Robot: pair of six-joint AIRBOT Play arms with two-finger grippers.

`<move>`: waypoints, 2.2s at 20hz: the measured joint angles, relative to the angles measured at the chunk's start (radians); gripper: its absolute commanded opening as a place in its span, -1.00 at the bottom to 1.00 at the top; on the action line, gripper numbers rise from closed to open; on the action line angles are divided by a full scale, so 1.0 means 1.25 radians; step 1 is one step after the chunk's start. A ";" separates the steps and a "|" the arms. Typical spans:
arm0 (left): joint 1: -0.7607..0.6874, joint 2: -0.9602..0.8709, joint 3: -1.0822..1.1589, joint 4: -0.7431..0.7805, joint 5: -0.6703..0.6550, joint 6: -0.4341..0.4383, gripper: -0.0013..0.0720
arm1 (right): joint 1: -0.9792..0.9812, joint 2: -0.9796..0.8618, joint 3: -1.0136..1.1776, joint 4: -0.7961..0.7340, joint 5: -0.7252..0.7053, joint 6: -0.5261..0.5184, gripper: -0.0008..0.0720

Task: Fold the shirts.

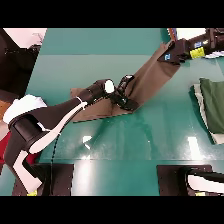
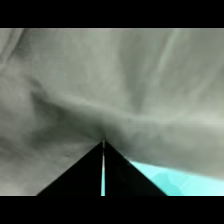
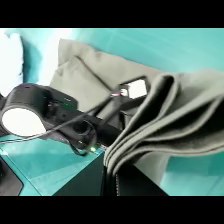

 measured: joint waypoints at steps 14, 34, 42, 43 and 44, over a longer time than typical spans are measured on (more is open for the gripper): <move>0.334 0.265 0.023 0.192 -0.173 0.000 -0.90 | 0.241 -0.093 0.003 0.059 -0.161 -0.056 -0.92; 0.580 0.460 0.023 0.302 -0.271 0.000 -0.90 | 0.213 -0.270 -0.131 0.126 -0.169 -0.209 0.20; 0.580 0.460 0.022 0.274 -0.260 0.000 -0.90 | 0.002 -0.222 -0.390 0.110 -0.215 -0.189 0.75; 0.580 0.460 0.022 0.272 -0.259 0.000 -0.90 | -0.001 -0.233 -0.400 0.113 -0.216 -0.189 0.74; 0.580 0.460 0.022 0.270 -0.256 0.000 -0.90 | 0.000 -0.244 -0.406 0.129 -0.221 -0.189 0.74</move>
